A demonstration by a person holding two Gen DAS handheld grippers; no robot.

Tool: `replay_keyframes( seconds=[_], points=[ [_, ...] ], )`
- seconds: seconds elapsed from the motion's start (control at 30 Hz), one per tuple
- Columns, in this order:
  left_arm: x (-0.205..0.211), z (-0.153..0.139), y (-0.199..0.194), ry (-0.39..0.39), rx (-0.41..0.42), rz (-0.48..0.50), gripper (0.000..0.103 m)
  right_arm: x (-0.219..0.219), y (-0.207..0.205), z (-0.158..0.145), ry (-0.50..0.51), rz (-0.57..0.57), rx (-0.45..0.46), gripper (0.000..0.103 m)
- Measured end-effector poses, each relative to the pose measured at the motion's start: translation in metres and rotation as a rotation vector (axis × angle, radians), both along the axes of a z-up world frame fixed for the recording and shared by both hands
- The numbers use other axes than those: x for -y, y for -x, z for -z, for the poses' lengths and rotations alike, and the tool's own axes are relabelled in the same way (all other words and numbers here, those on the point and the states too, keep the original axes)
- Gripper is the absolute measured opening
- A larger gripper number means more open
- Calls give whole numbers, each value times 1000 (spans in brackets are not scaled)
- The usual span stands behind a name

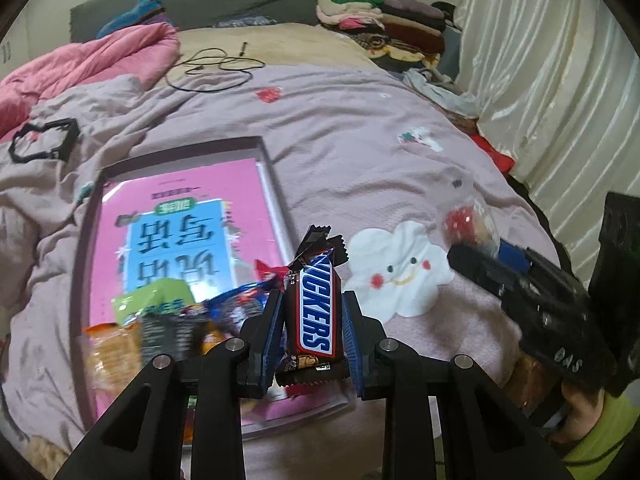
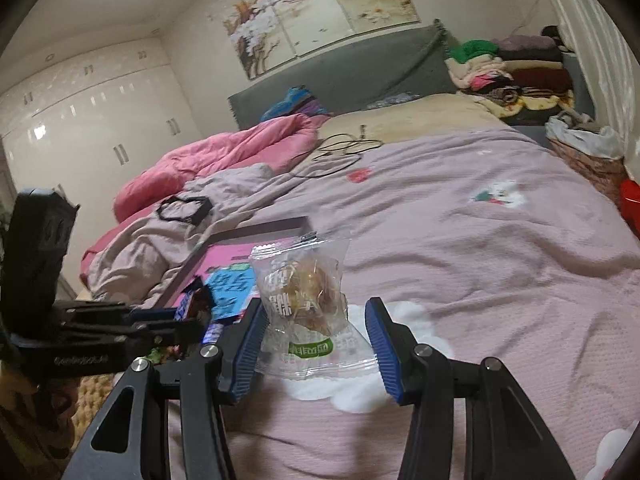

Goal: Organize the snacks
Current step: 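Carry the Snickers bar over the tray with the left tool while the right tool carries the cookie bag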

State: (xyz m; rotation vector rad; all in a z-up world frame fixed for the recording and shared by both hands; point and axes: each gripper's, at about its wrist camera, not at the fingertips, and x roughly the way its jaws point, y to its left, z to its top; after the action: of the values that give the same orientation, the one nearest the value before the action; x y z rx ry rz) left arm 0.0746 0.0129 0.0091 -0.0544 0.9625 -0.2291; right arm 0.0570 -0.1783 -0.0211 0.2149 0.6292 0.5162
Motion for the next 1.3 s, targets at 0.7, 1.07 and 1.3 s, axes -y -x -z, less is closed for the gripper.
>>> replay_keyframes(
  seconds=[0.7,1.07,1.3],
  points=[
    [-114,-16,36,16,49,-222,29,-72,24,-2,40,-168,3,51],
    [-142,-14,49,12,50,-275,29,-88,32,-3,63,-204,12,51],
    [-158,-5,57,-1,33,-309,29,-103,39,-1,92,-243,14,51]
  ],
)
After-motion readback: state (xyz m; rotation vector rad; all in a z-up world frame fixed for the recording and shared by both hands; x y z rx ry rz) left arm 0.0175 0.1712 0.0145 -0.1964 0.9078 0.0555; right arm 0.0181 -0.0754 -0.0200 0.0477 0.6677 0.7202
